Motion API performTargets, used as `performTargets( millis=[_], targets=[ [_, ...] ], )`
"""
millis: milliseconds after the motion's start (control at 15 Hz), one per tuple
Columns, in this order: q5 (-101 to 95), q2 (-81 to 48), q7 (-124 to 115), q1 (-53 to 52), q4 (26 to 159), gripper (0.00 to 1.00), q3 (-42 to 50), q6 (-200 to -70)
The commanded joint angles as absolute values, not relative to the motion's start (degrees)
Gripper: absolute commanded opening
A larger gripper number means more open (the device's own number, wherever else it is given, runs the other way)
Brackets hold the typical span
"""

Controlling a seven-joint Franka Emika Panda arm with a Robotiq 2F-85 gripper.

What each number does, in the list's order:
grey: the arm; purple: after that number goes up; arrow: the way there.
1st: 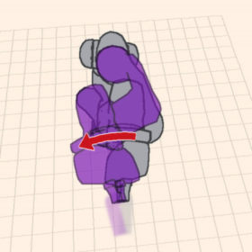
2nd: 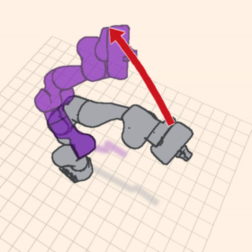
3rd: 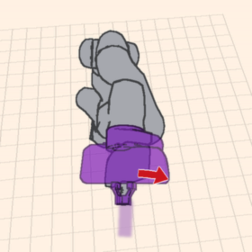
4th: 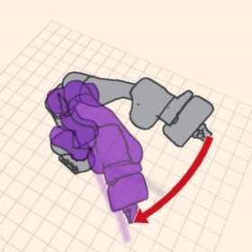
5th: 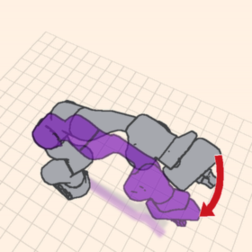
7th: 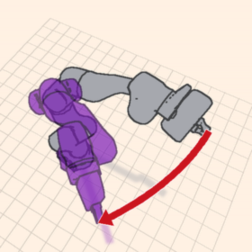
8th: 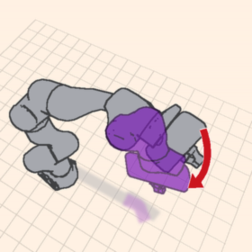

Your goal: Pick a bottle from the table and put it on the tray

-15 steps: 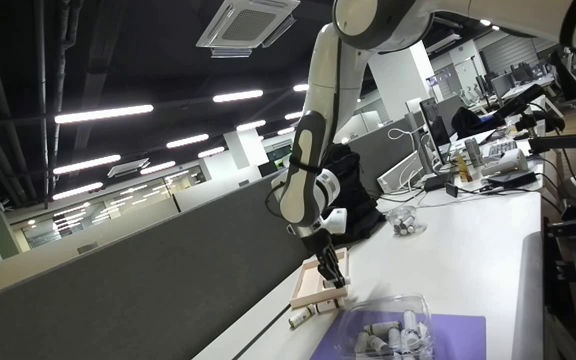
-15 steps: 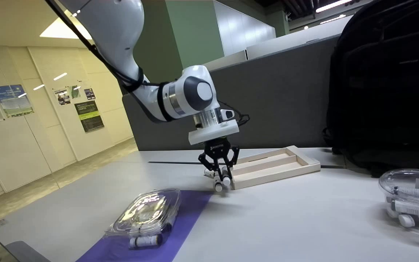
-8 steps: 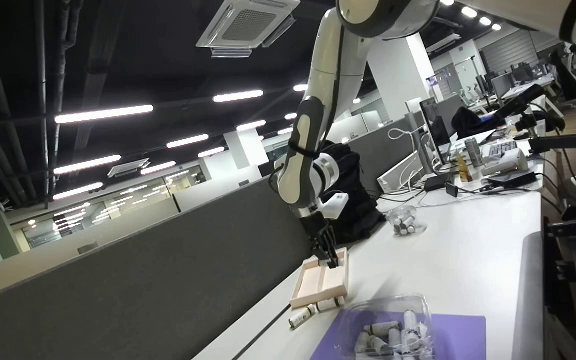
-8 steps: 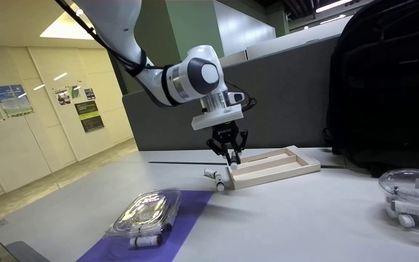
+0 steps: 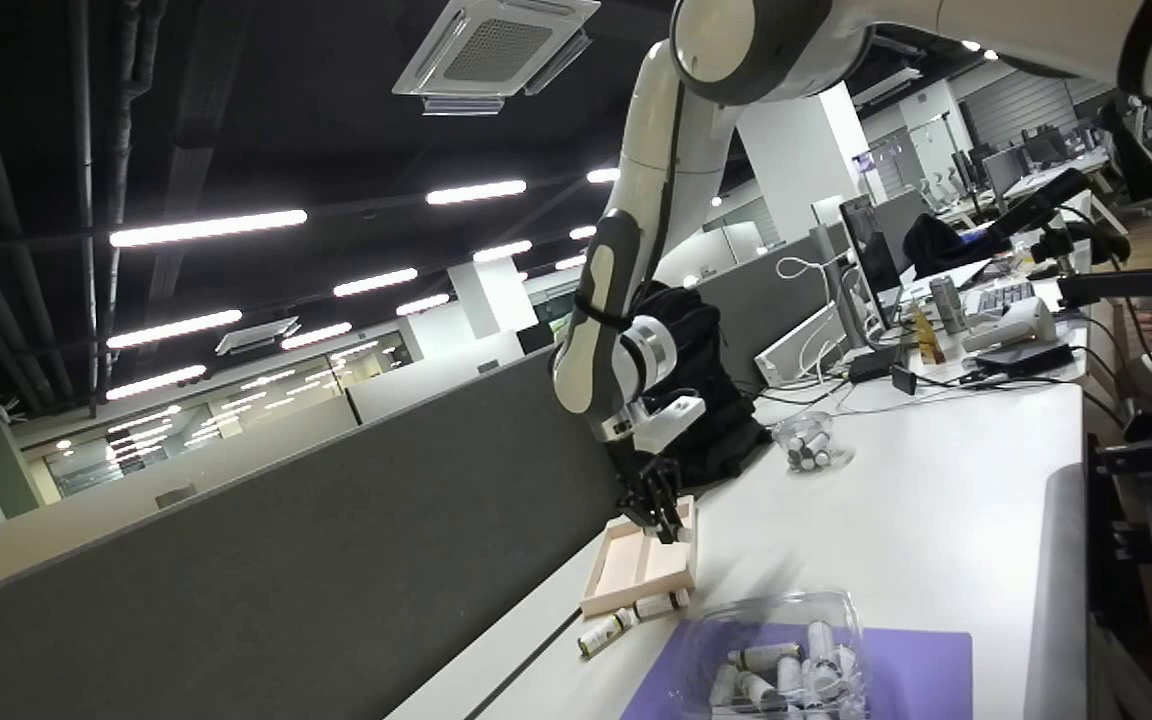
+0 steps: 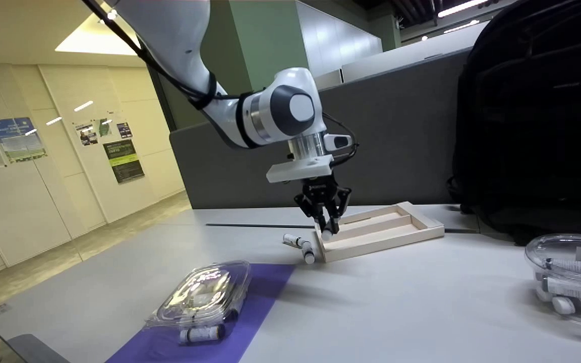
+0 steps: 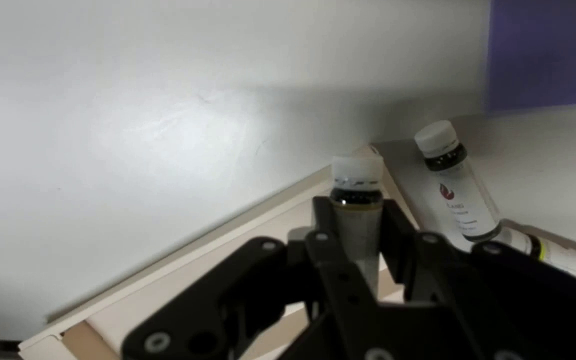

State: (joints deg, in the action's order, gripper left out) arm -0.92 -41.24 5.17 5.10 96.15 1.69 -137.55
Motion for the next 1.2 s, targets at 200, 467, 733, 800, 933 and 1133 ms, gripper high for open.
performTargets(
  millis=[200, 467, 733, 800, 933, 1133],
  targets=[
    [4.74, -47.01, -7.29, 4.44, 85.96, 0.07, 2.78, -131.22],
    [6.48, -48.75, -9.32, 4.75, 82.81, 0.66, 2.63, -128.33],
    [6.49, -46.57, -9.77, 4.19, 84.72, 0.92, 2.89, -129.74],
    [6.14, -45.62, -10.2, 3.82, 85.68, 0.98, 3.2, -130.16],
    [5.76, -42.65, -9.65, 3.43, 88.61, 1.0, 3.2, -130.78],
    [3.51, -36.37, -9.36, 1.77, 94.91, 1.0, 4.28, -131.04]
  ],
)
